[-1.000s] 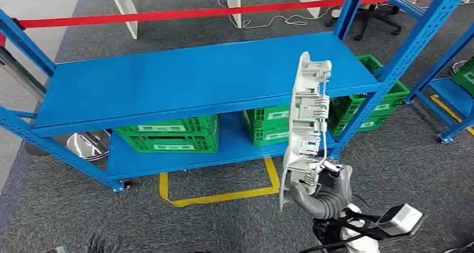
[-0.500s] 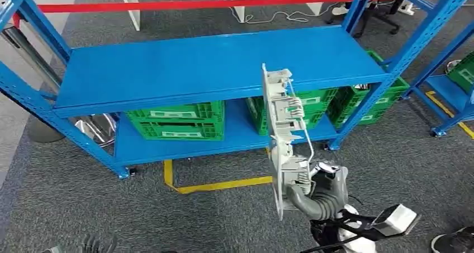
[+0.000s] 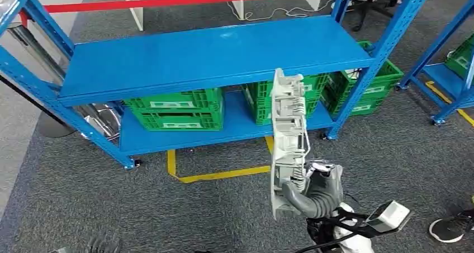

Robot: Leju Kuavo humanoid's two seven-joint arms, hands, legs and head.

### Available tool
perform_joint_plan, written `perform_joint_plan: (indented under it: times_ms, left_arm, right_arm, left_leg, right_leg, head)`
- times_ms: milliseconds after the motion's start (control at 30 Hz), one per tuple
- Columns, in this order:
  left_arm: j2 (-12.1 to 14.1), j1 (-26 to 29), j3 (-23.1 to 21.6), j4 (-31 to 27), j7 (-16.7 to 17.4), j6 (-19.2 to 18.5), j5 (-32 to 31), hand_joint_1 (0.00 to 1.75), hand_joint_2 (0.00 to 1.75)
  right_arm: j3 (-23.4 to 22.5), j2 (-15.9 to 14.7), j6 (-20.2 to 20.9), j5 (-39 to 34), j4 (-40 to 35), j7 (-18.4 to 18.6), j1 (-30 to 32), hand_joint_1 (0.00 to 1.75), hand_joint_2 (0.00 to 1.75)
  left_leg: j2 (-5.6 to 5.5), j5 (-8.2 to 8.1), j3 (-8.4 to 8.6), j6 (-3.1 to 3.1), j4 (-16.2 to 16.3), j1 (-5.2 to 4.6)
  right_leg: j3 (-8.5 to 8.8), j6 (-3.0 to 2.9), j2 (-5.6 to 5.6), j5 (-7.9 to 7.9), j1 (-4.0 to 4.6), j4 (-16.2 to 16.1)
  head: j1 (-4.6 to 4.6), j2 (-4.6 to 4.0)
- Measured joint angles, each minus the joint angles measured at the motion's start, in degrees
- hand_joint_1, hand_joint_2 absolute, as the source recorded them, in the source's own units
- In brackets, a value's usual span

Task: Take the parts from the cabinet and place them on the table.

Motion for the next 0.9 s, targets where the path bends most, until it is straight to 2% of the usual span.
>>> perform_joint_plan:
  times_ms: [33, 67, 100, 133, 167, 267, 300, 333, 367, 433, 467, 500, 533, 567, 600, 633, 667, 700, 767, 800, 833, 867, 900]
  left_arm:
    - [0.0, -0.01, 0.07, 0.02, 0.0, 0.0, -0.04, 0.0, 1.75]
    - [-0.02, -0.01, 0.09, 0.02, 0.0, 0.0, -0.13, 0.0, 1.75]
    - [-0.02, -0.1, 0.11, 0.02, 0.0, 0.0, -0.28, 0.0, 1.75]
    - [-0.02, -0.25, 0.13, 0.02, 0.02, 0.0, -0.35, 0.0, 1.75]
    - [-0.02, -0.35, 0.13, 0.02, 0.0, -0.02, -0.41, 0.0, 1.75]
    - [-0.13, -0.36, 0.22, 0.02, 0.0, -0.02, -0.5, 0.0, 1.75]
    - [-0.26, -0.29, 0.26, 0.04, 0.0, -0.09, -0.5, 0.0, 1.75]
    - [-0.33, -0.41, 0.33, 0.04, 0.02, -0.15, -0.52, 0.0, 1.75]
    - [-0.35, -0.56, 0.39, 0.04, 0.02, -0.17, -0.5, 0.0, 1.75]
    - [-0.44, -0.64, 0.55, 0.04, 0.0, -0.2, -0.5, 0.0, 1.75]
    - [-0.48, -0.6, 0.59, 0.04, 0.0, -0.24, -0.52, 0.0, 1.75]
    - [-0.52, -0.6, 0.61, 0.07, 0.0, -0.33, -0.52, 0.0, 1.75]
    - [-0.52, -0.62, 0.68, 0.04, 0.02, -0.35, -0.52, 0.0, 1.75]
    - [-0.52, -0.65, 0.7, 0.04, 0.02, -0.35, -0.57, 0.0, 1.75]
    - [-0.52, -0.71, 0.77, 0.04, 0.02, -0.35, -0.7, 0.0, 1.75]
    - [-0.55, -0.8, 0.81, 0.04, 0.02, -0.37, -0.74, 0.0, 1.75]
    - [-0.55, -0.91, 0.81, 0.04, 0.02, -0.39, -0.87, 0.0, 1.75]
    - [-0.57, -0.94, 0.83, 0.04, 0.0, -0.42, -0.87, 0.0, 1.75]
    - [-0.57, -0.89, 0.94, 0.04, 0.0, -0.46, -0.96, 0.0, 1.75]
    - [-0.44, -0.66, 1.05, 0.04, 0.0, -0.46, -1.0, 0.0, 1.75]
    - [-0.42, -0.57, 1.09, 0.04, 0.0, -0.48, -1.03, 0.0, 1.75]
    - [-0.44, -0.49, 1.09, 0.06, 0.0, -0.5, -1.03, 0.0, 1.75]
    - [-0.46, -0.49, 1.11, 0.07, 0.0, -0.52, -1.03, 0.0, 1.75]
  right_arm:
    - [0.0, 0.0, -0.04, -0.04, 0.02, 0.02, 0.09, 1.75, 1.75]
    - [0.0, 0.0, -0.07, -0.07, 0.02, 0.02, 0.1, 1.75, 1.75]
    - [0.02, 0.0, -0.11, -0.11, 0.0, 0.02, 0.11, 1.75, 1.75]
    - [0.04, 0.0, -0.15, -0.13, 0.0, 0.02, 0.16, 1.75, 1.75]
    - [0.07, 0.0, -0.2, -0.11, 0.0, 0.02, 0.2, 1.75, 1.75]
    - [0.41, 0.0, -0.33, 0.07, 0.0, 0.02, 0.2, 1.75, 1.75]
    - [0.46, 0.0, -0.37, 0.07, 0.0, 0.02, 0.2, 1.75, 1.75]
    - [0.46, -0.02, -0.44, 0.04, 0.02, 0.0, 0.19, 1.75, 1.75]
    - [0.5, -0.02, -0.5, 0.05, 0.0, 0.0, 0.2, 1.75, 1.75]
    - [0.52, -0.09, -0.61, 0.07, 0.02, 0.0, 0.22, 1.75, 1.75]
    - [0.52, -0.15, -0.68, 0.07, 0.02, 0.0, 0.23, 1.75, 1.75]
    - [0.55, -0.22, -0.72, 0.07, 0.04, 0.0, 0.23, 1.75, 1.75]
    - [0.57, -0.24, -0.74, 0.09, 0.07, 0.0, 0.23, 1.75, 1.75]
    - [0.59, -0.26, -0.76, 0.11, 0.07, 0.0, 0.23, 1.75, 1.75]
    - [0.66, -0.24, -0.76, 0.13, 0.07, 0.0, 0.21, 1.75, 1.75]
    - [0.77, -0.26, -0.76, 0.15, 0.07, 0.0, 0.15, 1.75, 1.75]
    - [0.98, -0.24, -0.76, 0.22, 0.04, 0.0, 0.06, 1.75, 1.75]
    - [1.05, -0.26, -0.74, 0.22, 0.07, 0.0, 0.02, 1.75, 1.75]
    - [1.14, -0.26, -0.76, 0.24, 0.15, 0.0, 0.06, 1.75, 1.75]
    - [1.18, -0.26, -0.79, 0.24, 0.22, 0.0, 0.08, 1.75, 1.75]
    - [1.27, -0.28, -0.81, 0.22, 0.24, 0.0, -0.03, 1.75, 1.75]
    - [1.38, -0.28, -0.92, 0.2, 0.26, 0.0, 0.05, 1.75, 1.75]
    - [1.42, -0.28, -0.92, 0.24, 0.26, 0.0, 0.06, 1.75, 1.75]
  left_leg:
    - [0.0, 2.0, 1.94, 0.04, -1.69, 0.05]
    - [0.02, 3.96, 4.88, 0.18, -5.56, 0.08]
    - [0.06, 5.05, 8.45, 0.44, -10.84, 0.08]
    - [0.25, 3.38, 10.98, 0.72, -15.24, 0.02]
    - [0.17, 2.75, 12.47, 0.94, -17.84, -0.31]
    - [0.04, 3.21, 11.86, 1.67, -18.23, -0.59]
    - [0.14, 3.87, 11.23, 2.15, -19.37, -0.23]
    - [0.25, 4.67, 11.1, 2.66, -19.17, -0.12]
    - [0.23, 5.24, 10.41, 3.14, -19.15, -0.13]
    - [0.02, 6.41, 8.76, 3.33, -18.99, -0.4]
    - [-0.03, 7.01, 7.92, 3.38, -18.87, -0.56]
    - [-0.08, 7.61, 7.1, 3.36, -18.71, -0.67]
    - [-0.14, 8.14, 6.34, 3.32, -18.6, -0.75]
    - [-0.31, 8.63, 5.59, 3.2, -18.44, -0.78]
    - [-0.54, 9.14, 4.84, 3.03, -18.2, -0.79]
    - [-0.76, 9.59, 4.31, 2.82, -17.84, -0.78]
    - [-1.09, 9.95, 3.69, 2.51, -17.4, -1.1]
    - [-1.19, 10.78, 3.39, 2.33, -17.44, -1.06]
    - [-1.61, 12.42, 2.79, 1.8, -17.93, -0.78]
    - [-2.04, 13.0, 2.38, 1.38, -18.03, -1.0]
    - [-1.53, 10.82, 1.93, 1.01, -17.34, -0.82]
    - [-1.21, 6.87, 1.46, 0.76, -15.0, -0.68]
    - [-0.99, 2.75, 0.92, 0.42, -11.19, -0.5]
  right_leg:
    - [-1.02, 0.06, -0.11, 0.24, 0.0, 0.63]
    - [-1.88, 0.14, -0.17, 0.41, -0.01, 1.21]
    - [-2.48, 0.34, -0.18, 0.55, -0.01, 1.76]
    - [-2.97, 0.62, -0.26, 0.73, 0.05, 2.03]
    - [-3.19, 1.0, -0.34, 1.05, 0.29, 2.24]
    - [-3.69, 2.06, -0.6, 2.7, 0.08, 1.8]
    - [-3.91, 2.5, -0.5, 2.26, 0.27, 1.98]
    - [-4.53, 2.7, 0.25, 0.01, 0.09, 2.96]
    - [-5.78, 2.63, 0.72, -3.24, 0.1, 5.6]
    - [-7.66, 2.76, 1.1, -9.16, 0.16, 14.45]
    - [-8.18, 2.75, 1.12, -10.07, 0.2, 18.02]
    - [-7.73, 2.68, 1.13, -8.93, 0.23, 19.39]
    - [-6.34, 2.54, 1.14, -6.68, 0.24, 18.45]
    - [-4.08, 2.4, 1.17, -4.2, 0.24, 15.72]
    - [-0.74, 2.16, 1.47, -2.41, 0.24, 11.05]
    - [3.08, 1.93, 2.61, -2.63, 0.21, 5.55]
    - [6.56, 1.81, 3.45, -4.24, 0.3, 0.58]
    - [7.08, 1.61, 3.3, -5.11, 0.34, -0.99]
    - [5.91, 1.12, 2.97, -4.3, 0.76, -0.31]
    - [4.42, 0.7, 2.49, -3.43, 0.44, -0.64]
    - [4.14, 0.19, 1.76, -2.86, 0.16, -0.56]
    - [3.15, -0.67, 1.63, -2.17, 0.2, -0.48]
    - [2.67, -0.76, 1.15, -1.48, 0.25, -0.37]
  head:
    - [-0.02, 0.0]
    - [0.0, 0.0]
    - [-0.04, 0.0]
    - [-0.02, 0.0]
    - [0.04, 0.0]
    - [0.0, 0.0]
    - [0.15, 0.0]
    - [0.1, 0.0]
    - [0.37, 0.0]
    - [0.44, 0.0]
    - [0.46, 0.0]
    - [0.44, 0.0]
    - [0.46, 0.0]
    - [0.41, 0.0]
    - [0.44, 0.0]
    - [0.44, 0.0]
    - [0.46, 0.0]
    - [0.28, 0.0]
    - [0.44, 0.0]
    - [0.37, 0.0]
    - [0.5, 0.0]
    - [0.15, 0.0]
    - [0.0, 0.0]
